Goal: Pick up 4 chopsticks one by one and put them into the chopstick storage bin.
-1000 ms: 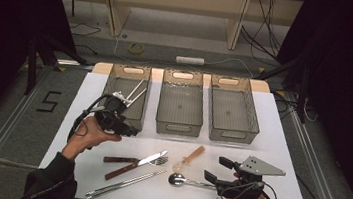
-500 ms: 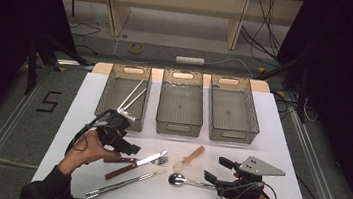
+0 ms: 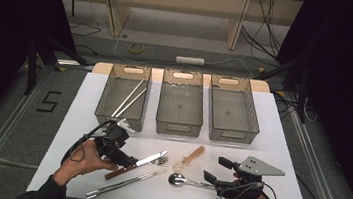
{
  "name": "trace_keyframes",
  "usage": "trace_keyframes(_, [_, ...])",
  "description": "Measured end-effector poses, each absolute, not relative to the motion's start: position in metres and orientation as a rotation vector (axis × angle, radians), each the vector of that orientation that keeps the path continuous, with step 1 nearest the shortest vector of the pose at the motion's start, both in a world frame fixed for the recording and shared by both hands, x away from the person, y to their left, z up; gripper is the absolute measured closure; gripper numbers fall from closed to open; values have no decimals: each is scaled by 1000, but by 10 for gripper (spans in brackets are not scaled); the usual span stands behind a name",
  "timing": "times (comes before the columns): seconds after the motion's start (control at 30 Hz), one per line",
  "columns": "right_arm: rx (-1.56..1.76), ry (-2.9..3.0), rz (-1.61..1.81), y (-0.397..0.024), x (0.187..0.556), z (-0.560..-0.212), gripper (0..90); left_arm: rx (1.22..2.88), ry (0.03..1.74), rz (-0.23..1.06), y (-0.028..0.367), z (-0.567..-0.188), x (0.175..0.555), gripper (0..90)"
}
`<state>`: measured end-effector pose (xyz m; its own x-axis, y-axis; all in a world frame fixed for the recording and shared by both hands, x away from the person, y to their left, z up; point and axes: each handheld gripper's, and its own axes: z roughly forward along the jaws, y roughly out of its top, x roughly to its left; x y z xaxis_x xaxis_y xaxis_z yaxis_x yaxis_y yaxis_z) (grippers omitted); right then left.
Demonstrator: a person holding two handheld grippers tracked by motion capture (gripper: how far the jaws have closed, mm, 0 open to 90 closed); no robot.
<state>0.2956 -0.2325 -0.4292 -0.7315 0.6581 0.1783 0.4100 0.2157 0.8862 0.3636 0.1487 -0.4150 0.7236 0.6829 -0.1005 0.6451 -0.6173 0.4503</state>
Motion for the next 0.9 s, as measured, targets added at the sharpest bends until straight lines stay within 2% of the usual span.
trace_keyframes(0.37, [1012,2261,1522,-232,295,-429,279,2532,988,77,148,-425,353,306])
trace_keyframes(0.9, [1008,2263,1521,-231,295,-429,279,2632,921,18,149,-440,338,504])
